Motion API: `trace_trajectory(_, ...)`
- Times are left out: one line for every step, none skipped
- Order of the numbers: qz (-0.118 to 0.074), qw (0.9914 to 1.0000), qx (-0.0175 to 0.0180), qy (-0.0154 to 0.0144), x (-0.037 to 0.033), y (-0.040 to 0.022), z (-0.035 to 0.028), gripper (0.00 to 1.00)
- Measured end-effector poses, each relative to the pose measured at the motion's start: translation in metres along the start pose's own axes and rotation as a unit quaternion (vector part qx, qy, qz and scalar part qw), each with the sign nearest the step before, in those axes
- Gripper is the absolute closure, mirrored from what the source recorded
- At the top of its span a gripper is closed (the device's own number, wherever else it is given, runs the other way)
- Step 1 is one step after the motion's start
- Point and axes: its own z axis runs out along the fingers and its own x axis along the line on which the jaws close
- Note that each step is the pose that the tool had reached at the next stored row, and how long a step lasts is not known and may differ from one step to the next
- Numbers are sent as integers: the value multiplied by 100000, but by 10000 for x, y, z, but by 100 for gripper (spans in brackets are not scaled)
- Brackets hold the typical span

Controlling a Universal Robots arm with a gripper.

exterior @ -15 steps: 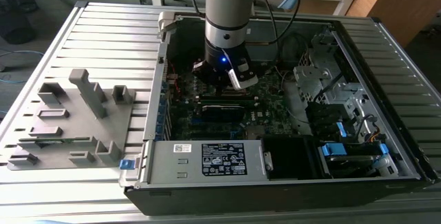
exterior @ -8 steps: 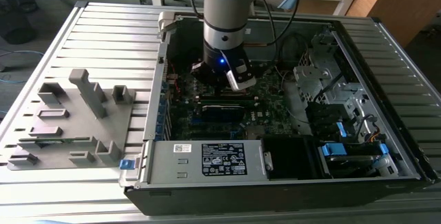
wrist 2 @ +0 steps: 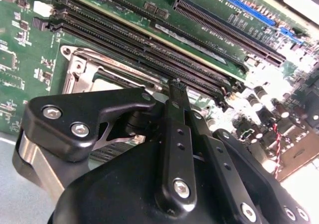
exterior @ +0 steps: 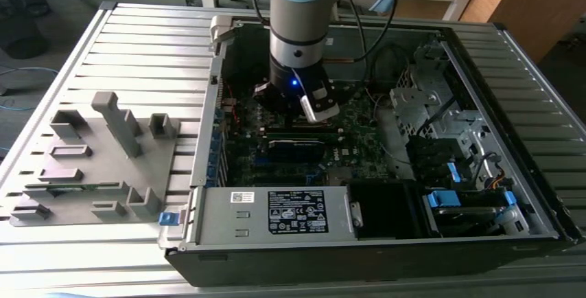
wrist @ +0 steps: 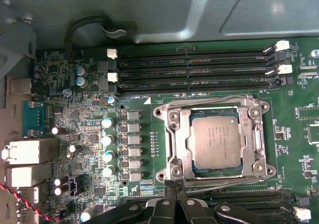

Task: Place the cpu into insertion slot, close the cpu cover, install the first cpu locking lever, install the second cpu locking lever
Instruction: 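Install the second cpu locking lever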

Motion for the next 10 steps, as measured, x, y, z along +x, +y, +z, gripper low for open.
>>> trace_trajectory(-3,100000,-44,3,0,-4,4,89)
trace_trajectory(-5,100000,-71,2,0,-9,9,89)
trace_trajectory(-1,100000,-92,2,2,-13,14,89)
trace_trajectory(-1,100000,-105,4,4,-18,19,89)
trace_trajectory(-4,100000,-112,7,6,-23,23,89)
trace_trajectory(-5,100000,-130,10,9,-27,27,89)
trace_trajectory(-7,100000,-163,11,11,-32,31,89)
trace_trajectory(-6,100000,-210,17,14,-36,33,89)
trace_trajectory(-1,100000,-282,21,17,-39,35,89)
trace_trajectory(-2,99999,-426,31,21,-42,35,89)
